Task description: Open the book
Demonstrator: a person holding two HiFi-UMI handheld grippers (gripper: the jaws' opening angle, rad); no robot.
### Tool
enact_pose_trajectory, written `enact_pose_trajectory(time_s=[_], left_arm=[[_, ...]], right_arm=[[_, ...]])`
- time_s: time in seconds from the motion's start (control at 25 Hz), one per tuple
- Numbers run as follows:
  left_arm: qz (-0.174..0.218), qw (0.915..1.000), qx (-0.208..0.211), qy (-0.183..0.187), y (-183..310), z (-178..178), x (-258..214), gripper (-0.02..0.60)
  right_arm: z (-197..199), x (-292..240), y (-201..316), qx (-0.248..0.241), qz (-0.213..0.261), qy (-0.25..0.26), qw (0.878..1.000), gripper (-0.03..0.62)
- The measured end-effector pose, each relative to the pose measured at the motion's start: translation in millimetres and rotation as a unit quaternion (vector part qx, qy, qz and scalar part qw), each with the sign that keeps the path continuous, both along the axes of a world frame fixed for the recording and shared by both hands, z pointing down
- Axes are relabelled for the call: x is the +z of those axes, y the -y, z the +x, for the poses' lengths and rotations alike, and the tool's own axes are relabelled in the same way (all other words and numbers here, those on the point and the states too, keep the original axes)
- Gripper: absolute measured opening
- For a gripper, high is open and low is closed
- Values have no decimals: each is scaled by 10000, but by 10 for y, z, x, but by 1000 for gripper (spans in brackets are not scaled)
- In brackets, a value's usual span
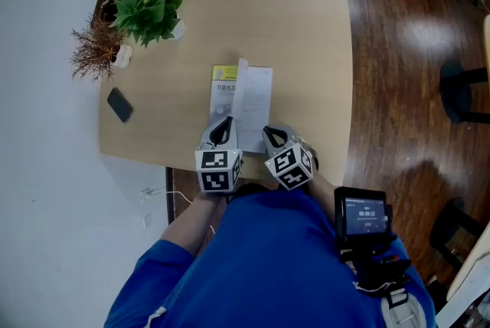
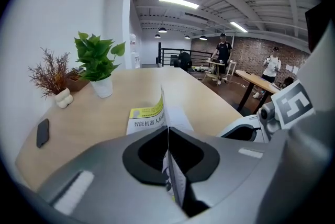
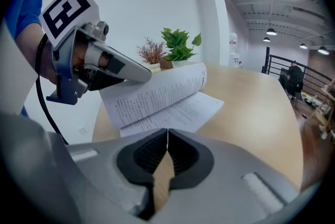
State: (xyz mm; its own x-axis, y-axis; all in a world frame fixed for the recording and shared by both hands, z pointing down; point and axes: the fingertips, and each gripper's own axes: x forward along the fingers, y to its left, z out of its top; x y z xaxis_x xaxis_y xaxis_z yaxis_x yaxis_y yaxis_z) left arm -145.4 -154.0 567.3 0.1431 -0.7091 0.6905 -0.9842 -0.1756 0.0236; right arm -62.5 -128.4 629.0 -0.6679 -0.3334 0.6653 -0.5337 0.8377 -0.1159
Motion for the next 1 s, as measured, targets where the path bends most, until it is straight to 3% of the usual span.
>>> enact_pose_trajectory(time_s=[0.48,1.0], left_arm=[[165,9991,-309,-252,-35,-481,-85,12],[221,9974,-603,-339,-50,-983,-58,15]], right_arm=[[-128,301,-56,-144,-109,-690,9975,5],[-139,315,-50,49,-95,-831,9965,5]])
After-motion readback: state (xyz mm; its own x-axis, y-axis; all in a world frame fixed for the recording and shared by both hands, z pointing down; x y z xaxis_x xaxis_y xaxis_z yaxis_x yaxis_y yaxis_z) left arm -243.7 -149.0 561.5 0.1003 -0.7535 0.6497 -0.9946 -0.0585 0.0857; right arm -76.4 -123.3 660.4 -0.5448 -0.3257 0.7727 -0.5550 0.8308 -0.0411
